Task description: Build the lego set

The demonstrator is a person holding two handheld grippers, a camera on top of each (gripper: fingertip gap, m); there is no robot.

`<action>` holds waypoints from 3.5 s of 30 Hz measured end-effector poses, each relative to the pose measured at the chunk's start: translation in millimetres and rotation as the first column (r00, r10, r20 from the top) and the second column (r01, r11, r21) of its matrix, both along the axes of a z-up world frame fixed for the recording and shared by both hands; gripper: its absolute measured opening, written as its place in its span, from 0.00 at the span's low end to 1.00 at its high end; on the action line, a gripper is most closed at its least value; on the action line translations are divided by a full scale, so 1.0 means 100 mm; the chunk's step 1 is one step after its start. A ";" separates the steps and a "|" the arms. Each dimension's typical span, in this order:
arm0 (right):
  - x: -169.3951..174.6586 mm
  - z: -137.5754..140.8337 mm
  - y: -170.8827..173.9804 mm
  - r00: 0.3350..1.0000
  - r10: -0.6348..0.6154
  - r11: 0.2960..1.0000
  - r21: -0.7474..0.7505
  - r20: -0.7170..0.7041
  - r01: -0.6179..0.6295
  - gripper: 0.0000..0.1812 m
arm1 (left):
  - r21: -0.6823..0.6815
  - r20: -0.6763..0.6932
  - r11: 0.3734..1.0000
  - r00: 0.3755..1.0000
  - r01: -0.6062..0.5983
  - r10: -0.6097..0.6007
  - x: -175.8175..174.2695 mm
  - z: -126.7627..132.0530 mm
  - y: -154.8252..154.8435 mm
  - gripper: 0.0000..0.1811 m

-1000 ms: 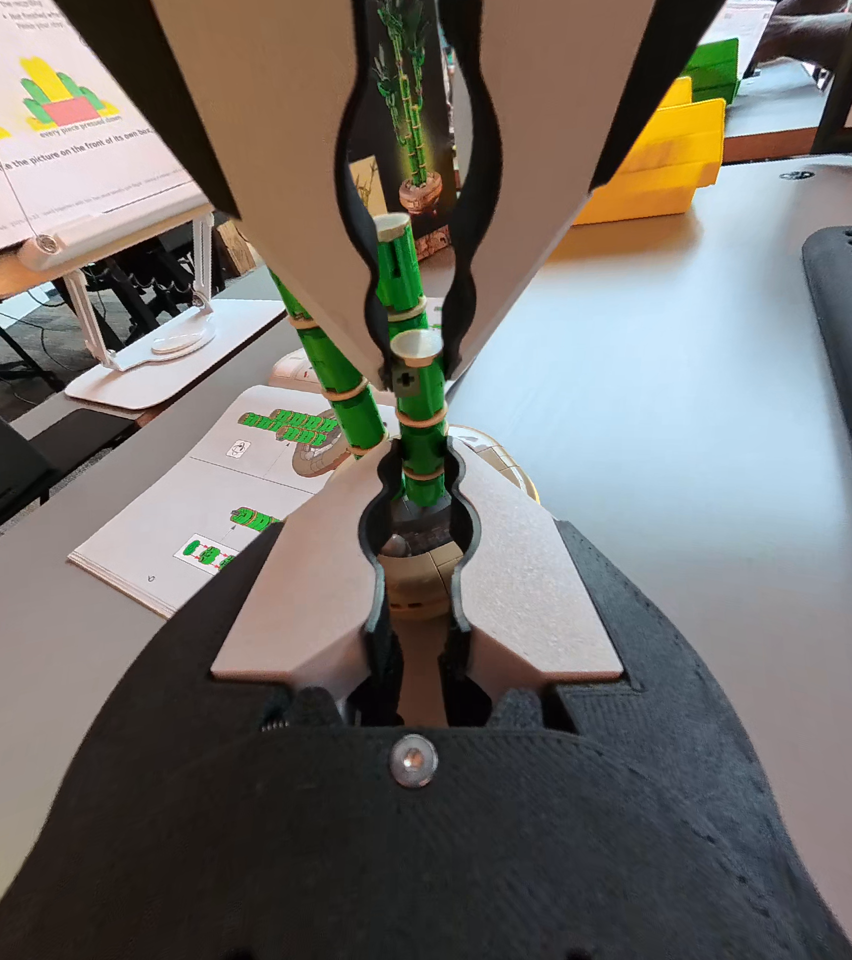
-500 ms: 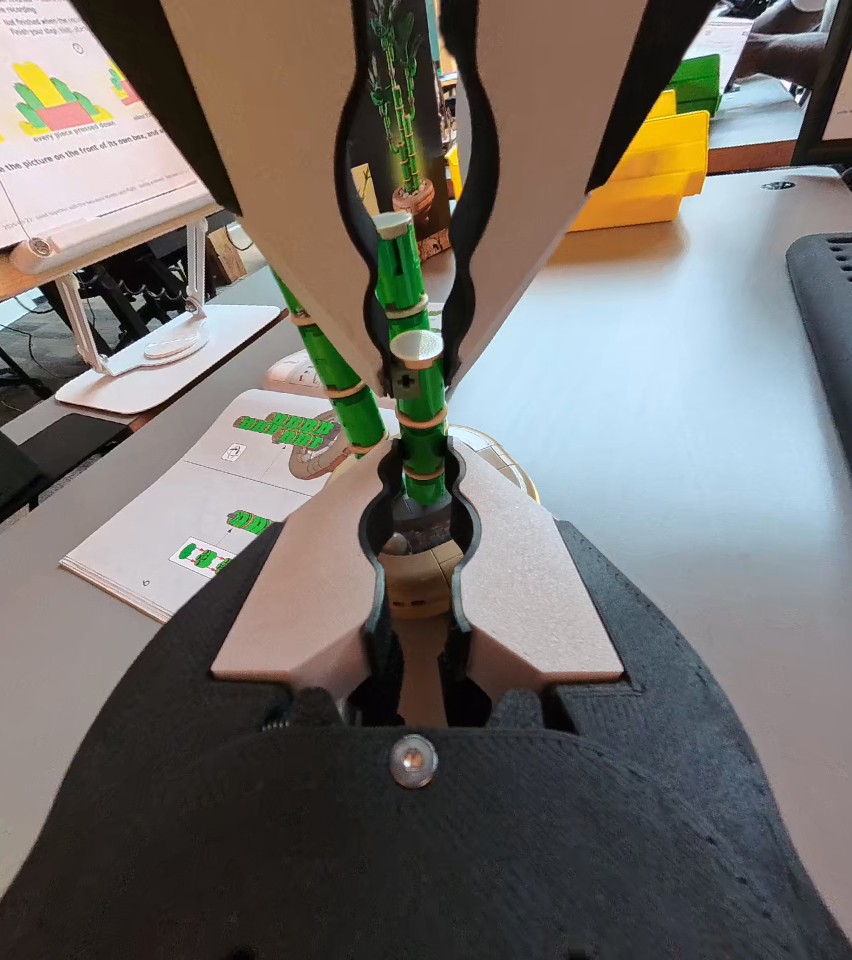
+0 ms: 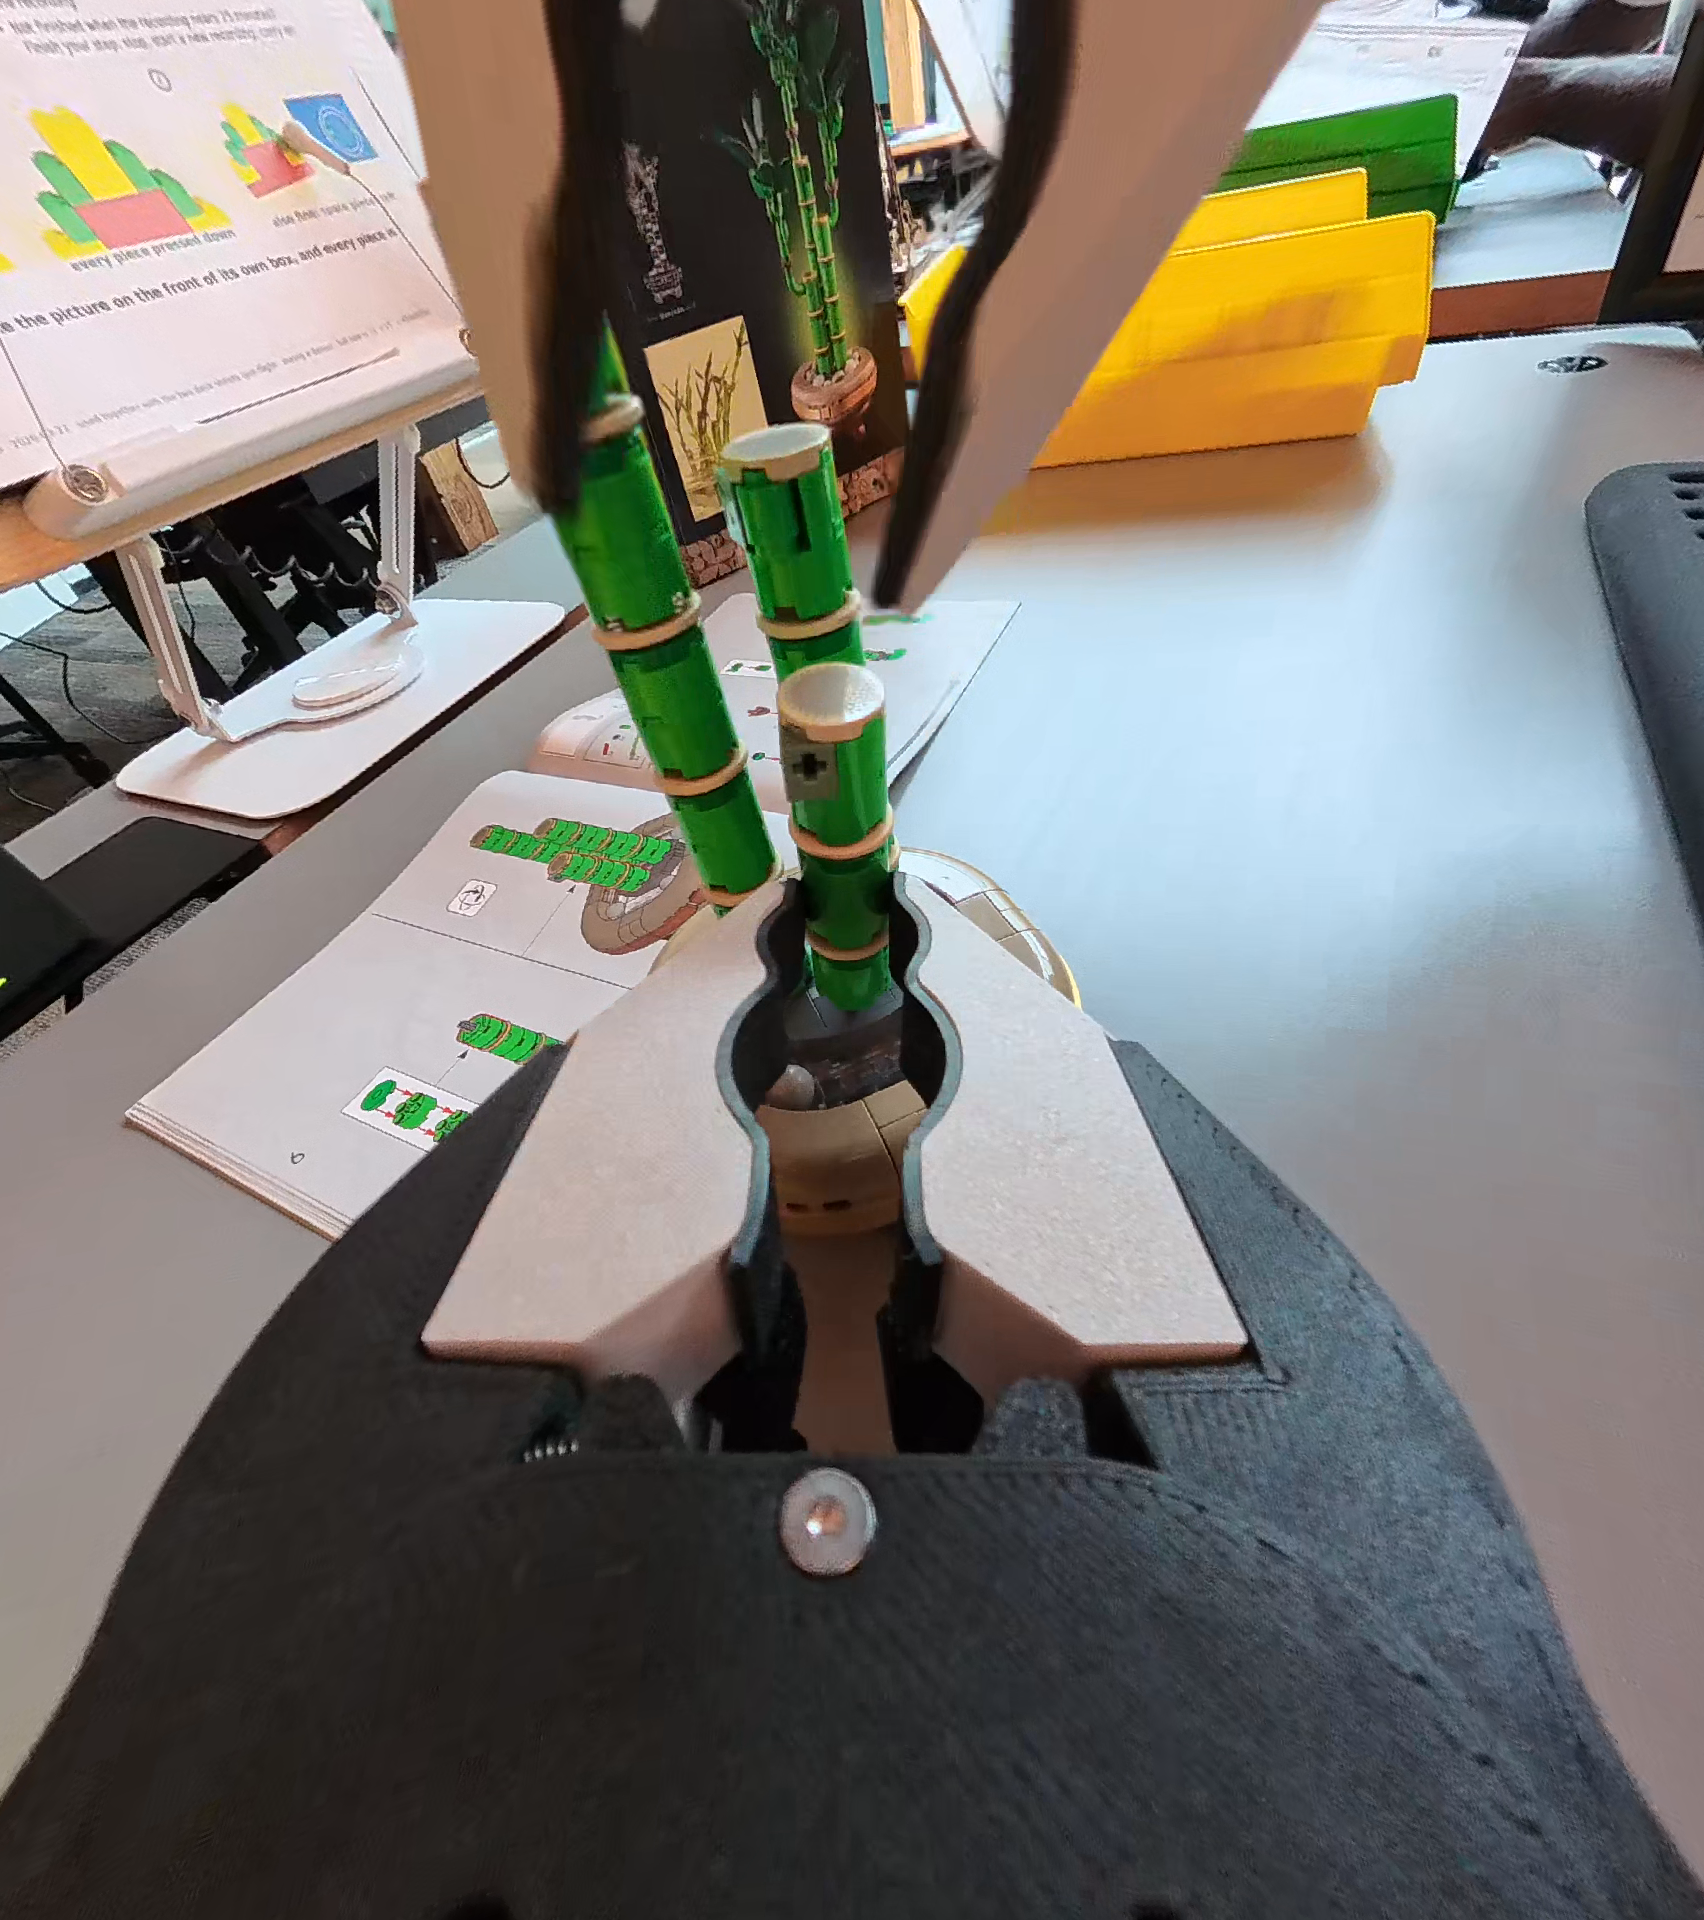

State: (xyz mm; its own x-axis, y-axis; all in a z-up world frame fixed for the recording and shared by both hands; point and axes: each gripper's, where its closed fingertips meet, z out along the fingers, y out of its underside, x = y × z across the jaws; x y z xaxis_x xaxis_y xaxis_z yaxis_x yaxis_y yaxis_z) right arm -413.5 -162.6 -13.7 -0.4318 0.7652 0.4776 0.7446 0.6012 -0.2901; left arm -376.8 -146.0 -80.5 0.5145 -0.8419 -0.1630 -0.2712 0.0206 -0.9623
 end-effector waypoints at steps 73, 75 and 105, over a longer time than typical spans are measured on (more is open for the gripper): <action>0.33 -0.81 0.05 0.990 0.094 0.884 0.465 -0.104 -0.035 0.65 | -0.084 -0.047 0.959 0.963 -0.270 0.267 0.00 -0.03 0.08 0.08; 0.33 -0.81 0.05 0.991 0.099 0.880 0.473 -0.095 -0.042 0.65 | -0.080 -0.041 0.957 0.960 -0.279 0.276 0.00 -0.03 0.08 0.08; 0.31 -0.54 -0.05 0.947 0.081 0.914 0.403 -0.311 0.054 0.63 | -0.072 -0.009 0.964 0.966 -0.257 0.257 -0.02 -0.04 0.05 0.09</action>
State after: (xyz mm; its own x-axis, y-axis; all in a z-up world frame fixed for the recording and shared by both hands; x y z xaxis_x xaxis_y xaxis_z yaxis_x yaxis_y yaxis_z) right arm -383.0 -167.2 -67.3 -0.2163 0.4736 0.8538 0.6455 0.7254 -0.2389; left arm -378.6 -140.7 -84.0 0.7153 -0.6906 -0.1068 -0.2580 -0.1190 -0.9588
